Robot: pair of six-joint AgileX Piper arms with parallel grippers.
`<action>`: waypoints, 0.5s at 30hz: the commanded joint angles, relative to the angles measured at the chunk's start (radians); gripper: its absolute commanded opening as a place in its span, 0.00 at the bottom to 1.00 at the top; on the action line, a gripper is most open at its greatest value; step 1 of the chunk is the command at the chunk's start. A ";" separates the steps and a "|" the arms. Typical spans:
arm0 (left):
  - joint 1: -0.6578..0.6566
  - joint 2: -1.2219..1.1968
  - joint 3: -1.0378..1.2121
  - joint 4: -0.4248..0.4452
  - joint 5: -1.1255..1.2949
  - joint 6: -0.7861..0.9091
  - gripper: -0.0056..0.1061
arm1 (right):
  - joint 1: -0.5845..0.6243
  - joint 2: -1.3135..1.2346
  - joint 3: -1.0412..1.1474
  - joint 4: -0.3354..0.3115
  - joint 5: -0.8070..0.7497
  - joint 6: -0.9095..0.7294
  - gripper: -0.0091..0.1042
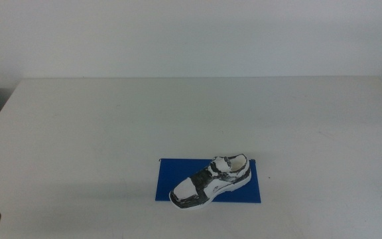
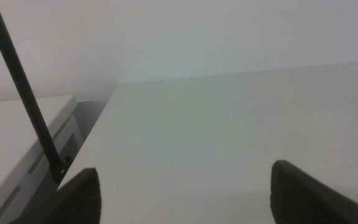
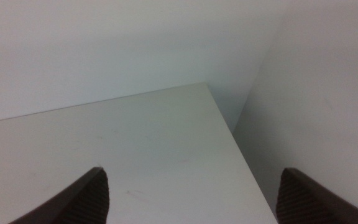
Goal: Use one arm to grab the shoe from the table and place it on the mat.
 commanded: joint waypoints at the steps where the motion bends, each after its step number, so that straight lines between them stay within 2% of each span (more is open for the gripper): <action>1: -0.007 -0.026 0.003 -0.010 -0.078 -0.003 0.89 | -0.081 -0.130 0.052 0.018 -0.132 -0.059 0.78; 5: -0.007 -0.026 0.003 -0.010 -0.078 -0.003 0.89 | -0.268 -0.323 0.236 0.158 -0.370 -0.196 0.78; 8: -0.007 -0.026 0.003 -0.010 -0.078 -0.003 0.89 | -0.414 -0.458 0.378 0.308 -0.559 -0.333 0.78; 11: -0.007 -0.026 0.003 -0.010 -0.078 -0.003 0.89 | -0.551 -0.558 0.521 0.494 -0.708 -0.491 0.78; 13: -0.007 -0.026 0.003 -0.010 -0.078 -0.003 0.89 | -0.616 -0.614 0.627 0.652 -0.782 -0.608 0.78; 15: -0.007 -0.026 0.003 -0.010 -0.078 -0.003 0.89 | -0.655 -0.671 0.734 0.752 -0.840 -0.701 0.78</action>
